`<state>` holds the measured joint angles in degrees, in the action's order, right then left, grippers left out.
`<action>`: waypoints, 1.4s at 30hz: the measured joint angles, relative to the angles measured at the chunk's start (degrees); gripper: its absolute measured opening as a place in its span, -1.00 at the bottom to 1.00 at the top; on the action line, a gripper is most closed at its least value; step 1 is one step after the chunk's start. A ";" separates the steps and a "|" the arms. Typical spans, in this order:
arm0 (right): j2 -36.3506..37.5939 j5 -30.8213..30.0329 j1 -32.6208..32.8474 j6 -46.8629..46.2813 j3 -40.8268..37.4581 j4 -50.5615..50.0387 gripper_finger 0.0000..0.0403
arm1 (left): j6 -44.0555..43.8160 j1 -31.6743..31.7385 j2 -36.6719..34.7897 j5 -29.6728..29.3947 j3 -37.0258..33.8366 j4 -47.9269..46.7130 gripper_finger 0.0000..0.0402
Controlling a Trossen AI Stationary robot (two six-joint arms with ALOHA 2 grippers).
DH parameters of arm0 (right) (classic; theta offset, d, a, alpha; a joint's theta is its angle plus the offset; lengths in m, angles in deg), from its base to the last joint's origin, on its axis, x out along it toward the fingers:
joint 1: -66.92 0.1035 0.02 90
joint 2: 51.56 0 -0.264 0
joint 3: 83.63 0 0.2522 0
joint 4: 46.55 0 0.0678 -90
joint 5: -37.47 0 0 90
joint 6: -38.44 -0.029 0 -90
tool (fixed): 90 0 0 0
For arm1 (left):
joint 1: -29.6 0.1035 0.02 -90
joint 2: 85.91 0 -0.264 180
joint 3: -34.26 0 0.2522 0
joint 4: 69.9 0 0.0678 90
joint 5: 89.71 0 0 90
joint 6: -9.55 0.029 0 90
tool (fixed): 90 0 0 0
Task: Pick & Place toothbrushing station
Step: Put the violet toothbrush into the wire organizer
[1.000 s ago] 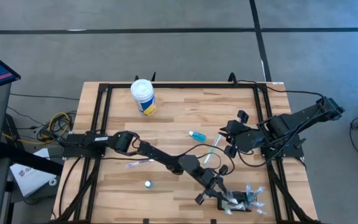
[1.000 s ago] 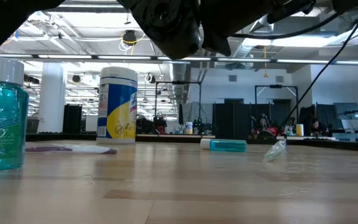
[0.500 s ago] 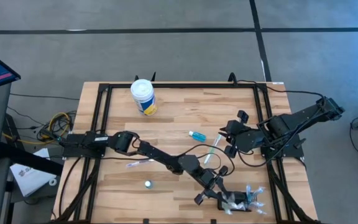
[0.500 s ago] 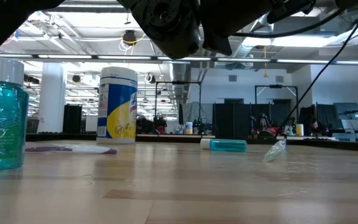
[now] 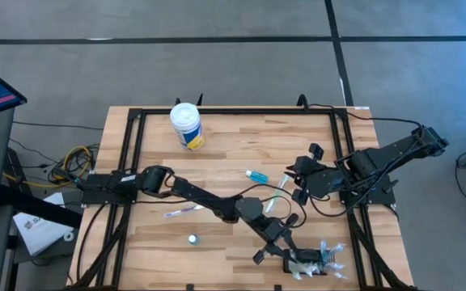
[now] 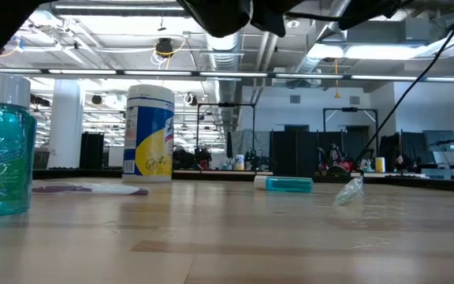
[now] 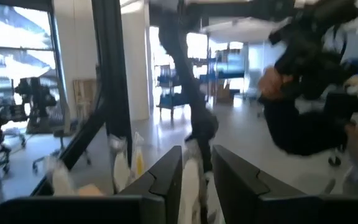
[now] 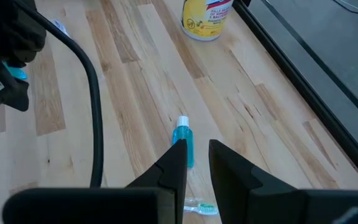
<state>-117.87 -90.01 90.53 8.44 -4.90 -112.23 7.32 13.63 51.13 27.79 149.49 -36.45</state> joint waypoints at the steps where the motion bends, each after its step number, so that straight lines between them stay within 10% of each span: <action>1: 0.00 -0.02 0.00 0.00 0.00 0.00 -0.71 | 0.59 -0.02 -0.05 0.00 -0.02 -1.27 -0.58; 17: -0.02 0.18 0.43 -0.04 0.01 -0.11 -0.71 | -1.01 -0.20 -8.64 -1.39 -7.47 -10.76 -0.59; 34: -0.07 0.18 0.37 -0.04 0.00 0.08 -0.71 | -12.23 -0.67 -47.59 -25.76 -52.91 -25.09 -0.74; 42: -0.07 0.14 0.34 -0.03 0.00 0.07 -0.71 | -23.96 -0.46 -61.05 -41.55 -57.87 -54.69 -0.80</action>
<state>-117.93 -89.87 90.87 8.42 -4.90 -112.17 -16.64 13.17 -9.92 -13.76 91.62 -91.15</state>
